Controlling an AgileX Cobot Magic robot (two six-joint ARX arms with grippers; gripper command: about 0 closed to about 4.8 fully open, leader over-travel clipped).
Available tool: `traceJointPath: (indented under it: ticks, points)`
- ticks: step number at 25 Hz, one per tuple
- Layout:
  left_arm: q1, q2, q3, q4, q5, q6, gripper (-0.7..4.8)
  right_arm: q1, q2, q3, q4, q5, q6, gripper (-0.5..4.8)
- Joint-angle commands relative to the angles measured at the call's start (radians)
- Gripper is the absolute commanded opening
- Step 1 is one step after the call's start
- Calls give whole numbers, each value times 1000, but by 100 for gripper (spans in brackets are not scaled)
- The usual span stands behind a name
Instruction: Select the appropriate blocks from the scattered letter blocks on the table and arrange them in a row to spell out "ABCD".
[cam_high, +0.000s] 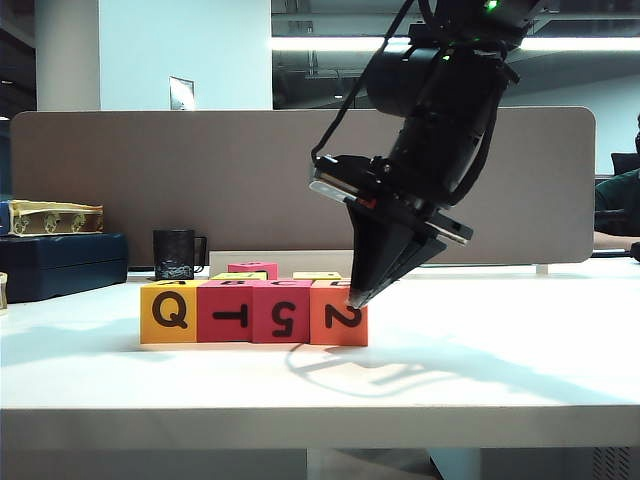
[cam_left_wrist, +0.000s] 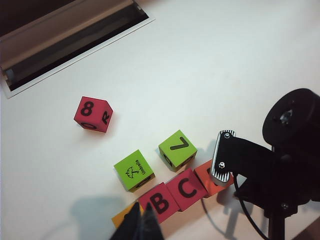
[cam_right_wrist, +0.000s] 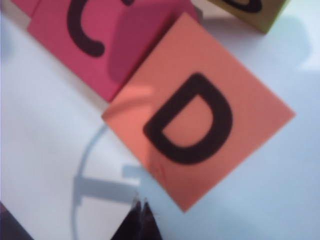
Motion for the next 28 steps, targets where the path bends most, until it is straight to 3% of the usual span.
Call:
traceJointPath:
  ticks: [1, 14, 28]
  points:
    - [0, -6, 4, 6, 1, 2, -6, 1, 3, 0, 50, -2, -3, -2]
    - [0, -6, 4, 7, 0, 4, -6, 1, 41, 0, 101, 43, -3, -2]
    - [0, -6, 4, 21, 0, 4, -6, 1, 42, 0, 134, 18, -3, -2]
